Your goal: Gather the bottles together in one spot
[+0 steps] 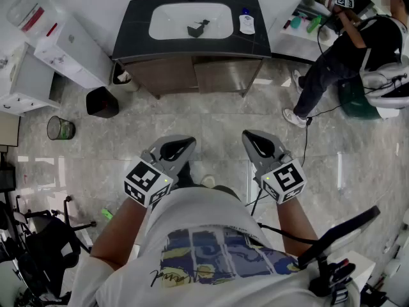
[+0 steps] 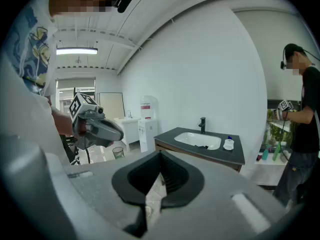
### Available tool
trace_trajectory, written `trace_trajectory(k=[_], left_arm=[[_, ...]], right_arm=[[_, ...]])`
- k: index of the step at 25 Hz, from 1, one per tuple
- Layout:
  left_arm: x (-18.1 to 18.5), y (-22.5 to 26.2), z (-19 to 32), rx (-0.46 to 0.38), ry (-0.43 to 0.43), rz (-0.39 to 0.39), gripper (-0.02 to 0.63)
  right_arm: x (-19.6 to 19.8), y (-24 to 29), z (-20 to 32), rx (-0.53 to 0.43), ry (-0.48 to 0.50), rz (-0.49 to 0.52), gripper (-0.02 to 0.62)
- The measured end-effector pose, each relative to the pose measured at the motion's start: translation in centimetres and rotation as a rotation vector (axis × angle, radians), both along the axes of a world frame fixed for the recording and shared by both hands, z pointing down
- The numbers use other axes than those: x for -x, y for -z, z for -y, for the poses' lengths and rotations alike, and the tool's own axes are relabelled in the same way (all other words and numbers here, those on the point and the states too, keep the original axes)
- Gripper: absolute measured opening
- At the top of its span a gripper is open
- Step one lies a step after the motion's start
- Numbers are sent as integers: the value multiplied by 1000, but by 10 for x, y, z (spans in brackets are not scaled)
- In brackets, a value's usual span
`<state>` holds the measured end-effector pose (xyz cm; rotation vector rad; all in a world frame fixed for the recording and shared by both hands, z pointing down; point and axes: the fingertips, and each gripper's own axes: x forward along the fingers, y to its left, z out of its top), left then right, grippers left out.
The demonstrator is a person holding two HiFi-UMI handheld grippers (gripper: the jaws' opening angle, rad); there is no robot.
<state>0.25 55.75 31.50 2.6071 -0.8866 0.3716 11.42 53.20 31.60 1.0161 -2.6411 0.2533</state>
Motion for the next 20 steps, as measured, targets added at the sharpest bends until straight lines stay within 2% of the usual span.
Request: trace_trajectory(k=[8, 14, 19, 20], left_arm=[[-14, 1, 25, -18, 19, 4, 14], [3, -12, 53, 4, 29, 6, 48], [18, -12, 103, 4, -22, -9, 71], [22, -9, 117, -5, -35, -13, 71]], right_arm=[[-13, -7, 19, 10, 10, -10, -2], [1, -16, 46, 25, 8, -20, -2], [18, -6, 90, 17, -48, -13, 2], [24, -6, 101, 22, -58, -20, 50]])
